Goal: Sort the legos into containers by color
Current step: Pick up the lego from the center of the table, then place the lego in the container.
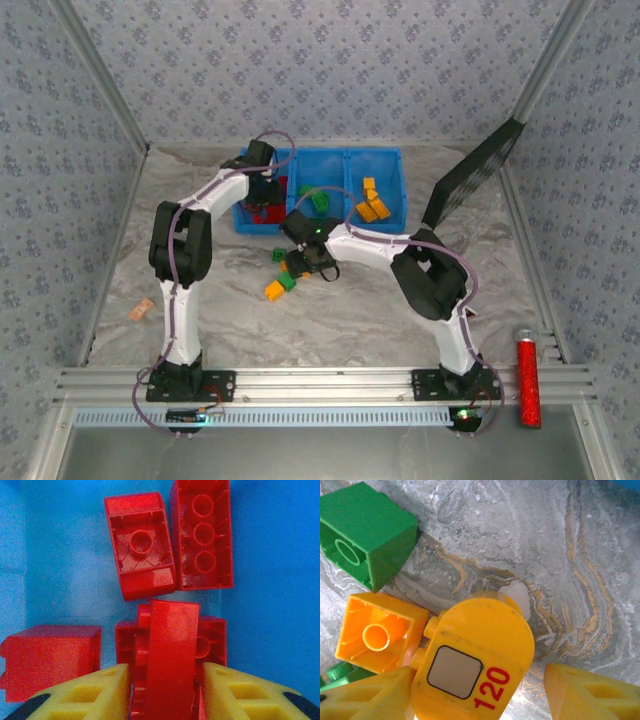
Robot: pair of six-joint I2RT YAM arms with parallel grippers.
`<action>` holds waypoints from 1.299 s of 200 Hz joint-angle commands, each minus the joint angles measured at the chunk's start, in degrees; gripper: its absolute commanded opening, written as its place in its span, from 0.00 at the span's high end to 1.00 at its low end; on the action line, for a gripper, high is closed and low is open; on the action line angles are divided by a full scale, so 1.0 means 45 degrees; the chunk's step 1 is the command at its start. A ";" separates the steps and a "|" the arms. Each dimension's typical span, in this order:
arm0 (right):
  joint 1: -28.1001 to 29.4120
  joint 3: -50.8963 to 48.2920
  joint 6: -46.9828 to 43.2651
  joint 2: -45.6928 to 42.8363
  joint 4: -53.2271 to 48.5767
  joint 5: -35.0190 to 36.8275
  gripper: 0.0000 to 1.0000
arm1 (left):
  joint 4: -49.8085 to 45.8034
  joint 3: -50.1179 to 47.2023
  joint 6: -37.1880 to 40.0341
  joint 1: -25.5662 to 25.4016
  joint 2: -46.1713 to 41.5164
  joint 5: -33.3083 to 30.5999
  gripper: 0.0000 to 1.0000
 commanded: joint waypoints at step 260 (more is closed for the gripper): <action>-0.4286 -0.2001 -0.2331 -0.7024 -0.2731 0.1459 0.76 | -0.1938 -0.7020 0.0752 -0.1028 -0.8564 -0.0014 0.48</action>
